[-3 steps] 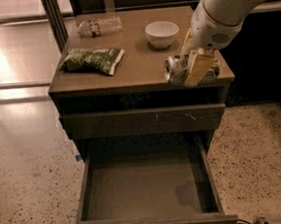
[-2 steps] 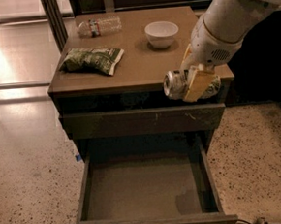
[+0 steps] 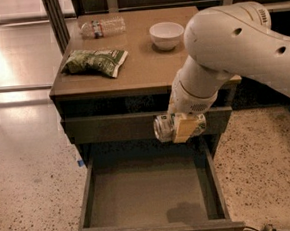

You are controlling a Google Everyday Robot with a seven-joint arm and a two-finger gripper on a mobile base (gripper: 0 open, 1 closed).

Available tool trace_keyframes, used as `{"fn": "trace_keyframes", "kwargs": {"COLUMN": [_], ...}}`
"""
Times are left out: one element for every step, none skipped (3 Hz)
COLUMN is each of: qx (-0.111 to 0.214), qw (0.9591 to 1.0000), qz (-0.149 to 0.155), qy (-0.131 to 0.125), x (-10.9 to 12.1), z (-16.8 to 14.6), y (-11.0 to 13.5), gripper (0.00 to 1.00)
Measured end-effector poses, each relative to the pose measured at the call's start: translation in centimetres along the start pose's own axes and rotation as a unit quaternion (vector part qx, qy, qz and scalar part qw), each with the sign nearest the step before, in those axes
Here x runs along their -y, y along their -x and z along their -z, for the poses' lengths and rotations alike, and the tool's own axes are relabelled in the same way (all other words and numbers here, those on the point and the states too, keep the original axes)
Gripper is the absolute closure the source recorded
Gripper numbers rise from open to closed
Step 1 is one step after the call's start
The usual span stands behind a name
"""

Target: Place 7up can into middle drawer

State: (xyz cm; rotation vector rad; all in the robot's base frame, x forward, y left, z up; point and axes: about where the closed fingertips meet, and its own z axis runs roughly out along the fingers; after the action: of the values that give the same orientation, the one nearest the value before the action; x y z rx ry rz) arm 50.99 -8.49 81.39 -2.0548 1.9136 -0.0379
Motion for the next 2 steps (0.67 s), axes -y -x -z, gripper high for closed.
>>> {"fn": "trace_keyframes", "kwargs": {"qx": [0.010,0.010], "qw": [0.9996,0.9996], "qz": [-0.023,-0.023], "qy": [0.012,0.012], "x": [-0.13,-0.13], "z": [-5.05,-5.05], "y": [-0.26,-0.26], "gripper": [1.00,1.00]}}
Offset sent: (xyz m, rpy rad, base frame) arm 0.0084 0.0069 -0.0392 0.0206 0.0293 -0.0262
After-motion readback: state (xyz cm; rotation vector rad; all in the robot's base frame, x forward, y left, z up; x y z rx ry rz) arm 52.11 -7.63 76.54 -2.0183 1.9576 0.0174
